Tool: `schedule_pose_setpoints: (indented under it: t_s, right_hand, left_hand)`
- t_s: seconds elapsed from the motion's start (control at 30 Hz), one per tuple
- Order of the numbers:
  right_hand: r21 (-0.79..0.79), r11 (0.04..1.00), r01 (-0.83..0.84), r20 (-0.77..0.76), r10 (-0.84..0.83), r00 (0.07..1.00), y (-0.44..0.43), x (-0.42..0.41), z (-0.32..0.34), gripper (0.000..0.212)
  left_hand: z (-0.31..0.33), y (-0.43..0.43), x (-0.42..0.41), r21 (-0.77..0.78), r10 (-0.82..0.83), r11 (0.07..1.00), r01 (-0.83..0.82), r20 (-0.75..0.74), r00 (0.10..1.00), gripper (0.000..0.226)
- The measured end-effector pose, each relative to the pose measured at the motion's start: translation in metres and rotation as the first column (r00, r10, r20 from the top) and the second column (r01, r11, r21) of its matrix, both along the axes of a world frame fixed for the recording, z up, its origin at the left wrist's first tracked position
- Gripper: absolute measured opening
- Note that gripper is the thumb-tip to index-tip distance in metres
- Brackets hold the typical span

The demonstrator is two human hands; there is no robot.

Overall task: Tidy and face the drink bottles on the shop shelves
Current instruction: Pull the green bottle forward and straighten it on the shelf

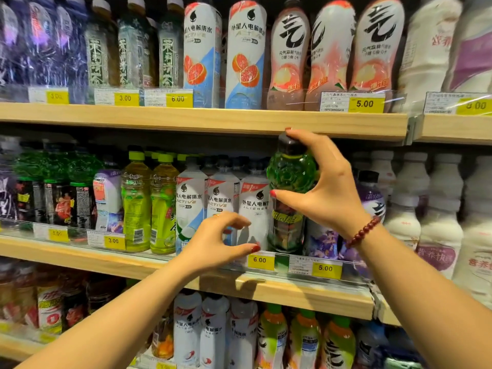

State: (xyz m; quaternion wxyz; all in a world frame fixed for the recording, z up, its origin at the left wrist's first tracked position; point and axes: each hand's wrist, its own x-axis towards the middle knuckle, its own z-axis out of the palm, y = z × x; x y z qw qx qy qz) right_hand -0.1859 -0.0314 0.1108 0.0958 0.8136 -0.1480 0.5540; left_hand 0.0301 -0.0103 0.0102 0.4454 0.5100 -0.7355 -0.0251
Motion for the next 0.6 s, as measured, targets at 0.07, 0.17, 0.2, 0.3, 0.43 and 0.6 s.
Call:
schedule_pose_setpoints:
  t_s: [0.07, 0.17, 0.2, 0.3, 0.43, 0.6]
  right_hand:
    - [0.002, 0.998, -0.070, 0.036, 0.070, 0.997, 0.009, 0.003, 0.019, 0.081]
    - [0.164, 0.958, -0.234, 0.128, 0.215, 0.968, 0.021, 0.011, 0.035, 0.081]
    - [0.223, 0.928, -0.297, 0.166, 0.264, 0.950, 0.023, 0.016, 0.035, 0.081]
    - [0.371, 0.803, -0.466, 0.248, 0.398, 0.883, 0.028, 0.037, 0.025, 0.083]
    - [0.476, 0.709, -0.521, 0.195, 0.492, 0.848, 0.029, 0.066, 0.012, 0.088]
    - [0.581, 0.598, -0.552, 0.136, 0.598, 0.790, 0.026, 0.108, 0.001, 0.087]
  left_hand:
    - [0.012, 0.010, -0.005, 0.001, -0.115, 0.993, 0.116, -0.137, 0.984, 0.057]
    - [0.027, 0.026, -0.012, -0.001, -0.280, 0.955, 0.296, -0.324, 0.903, 0.066]
    - [0.031, 0.032, -0.013, -0.006, -0.344, 0.929, 0.370, -0.383, 0.857, 0.068]
    - [0.035, 0.053, -0.009, -0.012, -0.459, 0.855, 0.519, -0.485, 0.745, 0.060]
    - [0.026, 0.076, 0.011, 0.022, -0.380, 0.889, 0.457, -0.521, 0.764, 0.051]
    - [0.016, 0.097, 0.039, 0.057, -0.168, 0.969, 0.241, -0.565, 0.808, 0.028]
